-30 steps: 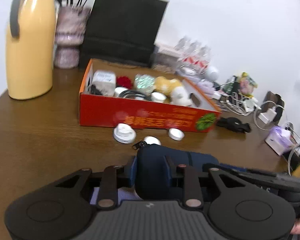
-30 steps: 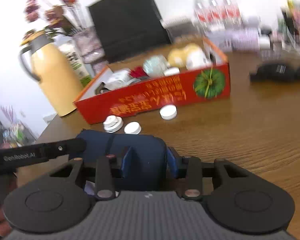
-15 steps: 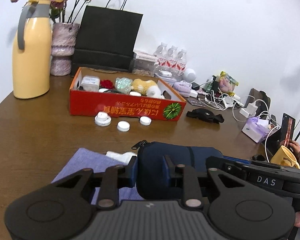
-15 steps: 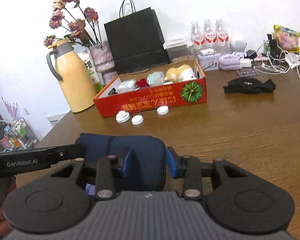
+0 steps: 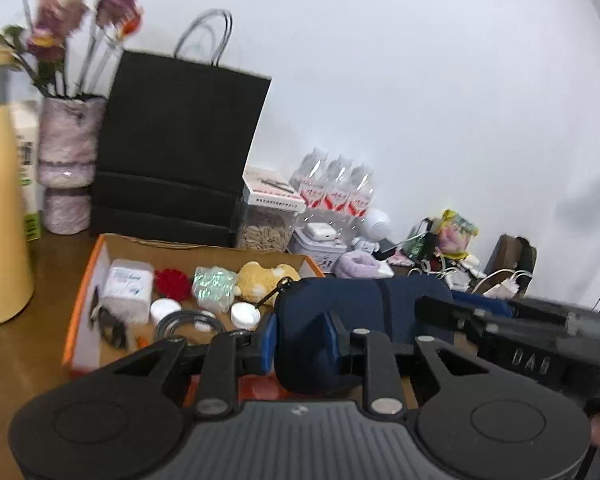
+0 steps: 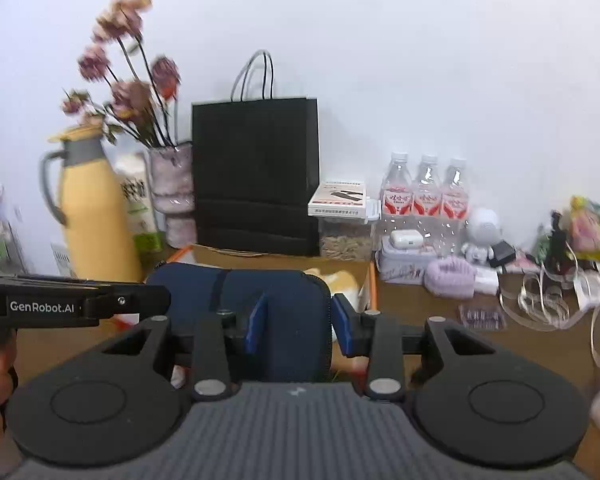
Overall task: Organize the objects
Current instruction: 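Carry the navy pouch into the box and open both tools, then withdraw both tools toward the lilac cloth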
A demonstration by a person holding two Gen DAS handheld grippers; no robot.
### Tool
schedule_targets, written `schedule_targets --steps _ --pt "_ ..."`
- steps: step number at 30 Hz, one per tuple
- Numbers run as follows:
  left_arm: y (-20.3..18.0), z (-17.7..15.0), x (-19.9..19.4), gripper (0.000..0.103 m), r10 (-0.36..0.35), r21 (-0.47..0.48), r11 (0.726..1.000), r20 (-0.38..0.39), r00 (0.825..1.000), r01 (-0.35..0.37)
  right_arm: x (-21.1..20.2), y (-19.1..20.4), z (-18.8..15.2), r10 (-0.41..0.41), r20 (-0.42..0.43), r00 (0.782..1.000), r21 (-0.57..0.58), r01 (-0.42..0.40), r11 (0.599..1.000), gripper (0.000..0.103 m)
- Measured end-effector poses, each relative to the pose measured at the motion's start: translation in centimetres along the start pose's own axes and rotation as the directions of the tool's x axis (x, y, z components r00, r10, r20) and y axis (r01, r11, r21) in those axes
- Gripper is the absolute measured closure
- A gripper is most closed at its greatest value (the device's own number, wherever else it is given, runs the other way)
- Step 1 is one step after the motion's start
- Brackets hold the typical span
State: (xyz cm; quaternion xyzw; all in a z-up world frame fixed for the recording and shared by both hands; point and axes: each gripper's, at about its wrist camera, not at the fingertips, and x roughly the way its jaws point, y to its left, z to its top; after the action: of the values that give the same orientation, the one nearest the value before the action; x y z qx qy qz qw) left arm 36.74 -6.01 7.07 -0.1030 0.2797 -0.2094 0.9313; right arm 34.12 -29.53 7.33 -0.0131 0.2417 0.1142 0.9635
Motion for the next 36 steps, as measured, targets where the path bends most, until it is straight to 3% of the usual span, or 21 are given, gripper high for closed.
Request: schedule_targets --steps 5,8,10,11,12,15,16,17,18,19,20,22,23,29,32,36 --pt "2.1 1.2 8.2 0.081 0.046 -0.020 0.999 -0.132 0.990 -0.049 9.0 -2.6 1.5 -0.002 -0.214 0.977 0.028 0.008 1.000 0.066" --pt "3.1 0.2 13.9 0.083 0.097 -0.011 0.994 -0.274 0.957 -0.104 14.6 -3.0 0.5 -0.044 -0.363 0.931 -0.002 0.046 0.999 0.066" --pt "3.9 -0.8 17.0 0.084 0.137 0.010 0.990 -0.361 0.923 -0.143 18.1 -3.0 -0.8 -0.062 -0.477 0.877 -0.030 0.054 0.998 0.065" --pt "4.1 -1.1 17.6 0.084 0.143 0.013 0.989 -0.361 0.922 -0.149 19.1 -2.8 -1.6 -0.075 -0.494 0.866 -0.037 0.065 0.997 0.065" --pt "4.3 -1.2 17.7 0.084 0.142 0.016 0.989 -0.351 0.926 -0.146 19.3 -2.3 -1.8 -0.099 -0.468 0.878 -0.074 0.073 0.995 0.062" --pt "4.0 -0.8 17.4 0.079 0.127 0.031 0.992 -0.368 0.921 -0.125 20.3 -1.3 -1.8 -0.128 -0.502 0.855 -0.107 0.086 0.991 0.053" --pt "3.8 -0.6 17.1 0.085 0.127 0.045 0.992 -0.371 0.920 -0.119 20.6 -0.8 -1.9 -0.117 -0.519 0.847 -0.128 0.059 0.990 0.047" --pt "3.7 -0.4 16.5 0.083 0.125 0.049 0.992 -0.371 0.920 -0.115 20.8 -0.5 -1.9 -0.123 -0.538 0.834 -0.149 0.050 0.988 0.047" --pt "3.8 0.0 15.5 0.081 0.103 0.044 0.995 -0.358 0.928 -0.094 20.9 -0.3 -1.8 -0.126 -0.556 0.821 -0.157 0.045 0.987 0.046" --pt "4.1 0.6 13.9 0.078 0.083 0.032 0.997 -0.324 0.942 -0.077 20.5 -0.1 -1.7 -0.125 -0.555 0.822 -0.154 0.046 0.987 0.044" --pt "3.9 1.4 12.8 0.074 0.093 0.034 0.996 -0.296 0.951 -0.086 19.8 -0.1 -1.4 -0.123 -0.533 0.837 -0.152 0.049 0.987 0.042" --pt "3.7 2.7 10.0 0.065 0.136 0.063 0.990 -0.232 0.963 -0.124 17.8 -0.5 -0.1 -0.124 -0.474 0.872 -0.128 0.071 0.989 0.028" --pt "3.4 3.3 8.6 0.061 0.157 0.083 0.986 -0.200 0.967 -0.143 17.1 -0.8 0.5 -0.117 -0.453 0.884 -0.107 0.076 0.991 0.028" --pt "1.3 4.8 1.4 0.047 0.226 0.173 0.962 -0.078 0.971 -0.211 11.8 -1.4 3.4 -0.069 -0.375 0.924 -0.014 0.068 0.998 0.028" --pt "0.6 3.3 -2.2 0.041 0.220 0.186 0.961 -0.059 0.974 -0.206 7.8 0.1 2.8 -0.063 -0.319 0.946 -0.031 0.056 0.998 0.025" --pt "0.2 -1.9 -7.8 0.032 0.208 0.192 0.961 -0.030 0.978 -0.198 1.2 2.7 -1.1 -0.001 -0.206 0.979 -0.022 -0.004 1.000 0.009"
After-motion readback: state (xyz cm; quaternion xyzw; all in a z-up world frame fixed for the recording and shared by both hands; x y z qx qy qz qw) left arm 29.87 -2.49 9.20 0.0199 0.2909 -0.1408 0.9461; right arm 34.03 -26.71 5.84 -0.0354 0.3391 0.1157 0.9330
